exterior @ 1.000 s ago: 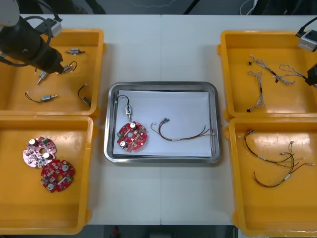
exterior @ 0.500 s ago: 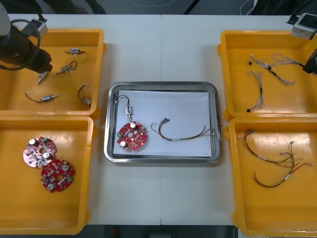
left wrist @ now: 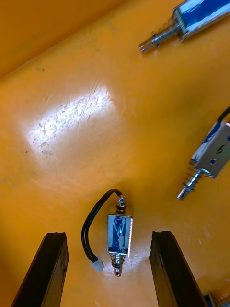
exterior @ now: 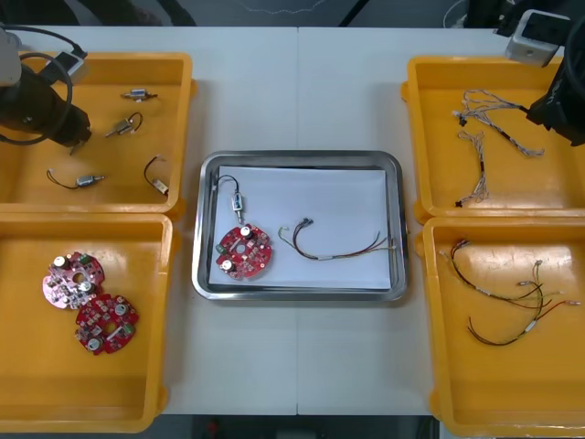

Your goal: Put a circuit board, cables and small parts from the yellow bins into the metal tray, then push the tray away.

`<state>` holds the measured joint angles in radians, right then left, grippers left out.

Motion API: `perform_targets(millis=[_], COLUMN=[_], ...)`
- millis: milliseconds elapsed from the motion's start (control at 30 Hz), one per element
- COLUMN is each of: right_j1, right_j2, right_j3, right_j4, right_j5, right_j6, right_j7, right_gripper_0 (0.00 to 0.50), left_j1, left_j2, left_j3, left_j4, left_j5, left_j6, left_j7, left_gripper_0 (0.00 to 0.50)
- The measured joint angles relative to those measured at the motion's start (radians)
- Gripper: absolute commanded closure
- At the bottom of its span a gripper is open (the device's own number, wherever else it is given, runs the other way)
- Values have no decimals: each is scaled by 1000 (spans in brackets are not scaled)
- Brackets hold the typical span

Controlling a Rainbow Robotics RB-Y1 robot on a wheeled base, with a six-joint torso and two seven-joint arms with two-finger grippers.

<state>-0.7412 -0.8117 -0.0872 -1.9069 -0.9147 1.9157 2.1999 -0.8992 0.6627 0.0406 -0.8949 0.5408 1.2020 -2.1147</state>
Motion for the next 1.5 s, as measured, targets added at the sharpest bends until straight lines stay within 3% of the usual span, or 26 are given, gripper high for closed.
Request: perform_targets(millis=[333,467,800,1067,1133,1167,1500], right_j1=[-1,-21,-118,-133,-133,-133,-134], right_j2=[2,38,175,249,261,265,273], right_j3=[117,180,337,446,478,493,661], right_j4=[-93,-100,-7,96,119,130,255], right_j5=[-63,-63,18,102,120,129,182], right_j6=[0,0,-9,-148,-193,-216,-433], right_j7=[-36,-36,-36,-36,-36,-36,-36], right_gripper_0=[500,500,500,500,500,500,500], left_j1=[1,4,13,33,33,33,37], left_j2=[0,0,0,0,0,0,0], left_j3=[-45,-46,-73,-73,-73,-73,-72], left_j4=[50,51,51,49,48,48,46], left_j5=[27,39,56,66,68,69,75], left_j6=[-68,-90,-128,-157,-158,-158,-157], left_j7=[0,0,0,0,0,0,0], left_gripper_0=[0,0,0,0,303,498,500])
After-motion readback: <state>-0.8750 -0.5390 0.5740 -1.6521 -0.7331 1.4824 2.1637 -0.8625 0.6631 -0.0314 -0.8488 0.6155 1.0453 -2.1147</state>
